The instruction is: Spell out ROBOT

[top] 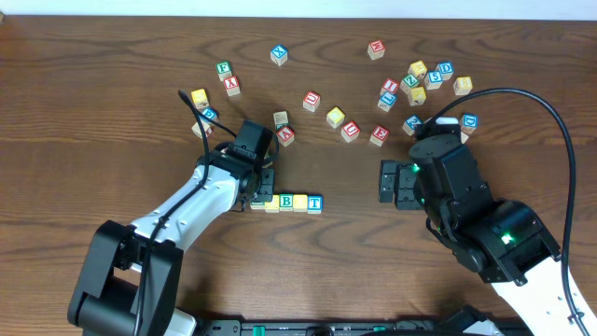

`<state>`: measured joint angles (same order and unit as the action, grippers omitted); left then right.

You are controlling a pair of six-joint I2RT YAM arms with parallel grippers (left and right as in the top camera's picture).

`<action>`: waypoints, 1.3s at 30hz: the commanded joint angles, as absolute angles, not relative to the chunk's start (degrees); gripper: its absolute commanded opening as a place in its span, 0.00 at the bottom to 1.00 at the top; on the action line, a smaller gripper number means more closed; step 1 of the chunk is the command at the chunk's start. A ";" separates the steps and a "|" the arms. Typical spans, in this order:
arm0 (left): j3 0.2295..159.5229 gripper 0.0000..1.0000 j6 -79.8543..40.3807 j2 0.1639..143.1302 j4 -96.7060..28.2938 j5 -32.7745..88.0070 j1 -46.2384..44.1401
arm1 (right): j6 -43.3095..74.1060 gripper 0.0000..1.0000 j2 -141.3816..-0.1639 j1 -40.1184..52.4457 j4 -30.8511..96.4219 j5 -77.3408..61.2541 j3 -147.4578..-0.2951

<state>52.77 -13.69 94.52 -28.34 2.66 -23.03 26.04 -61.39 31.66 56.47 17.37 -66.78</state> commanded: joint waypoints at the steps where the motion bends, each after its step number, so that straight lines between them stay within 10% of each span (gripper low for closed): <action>1: 51.96 0.08 -14.22 95.18 -28.36 2.04 -22.92 | 25.65 0.99 -61.19 31.44 56.60 17.58 -66.57; 39: 51.75 0.08 -14.20 95.18 -29.21 3.86 -22.96 | 25.65 0.99 -61.19 31.44 56.60 17.58 -66.57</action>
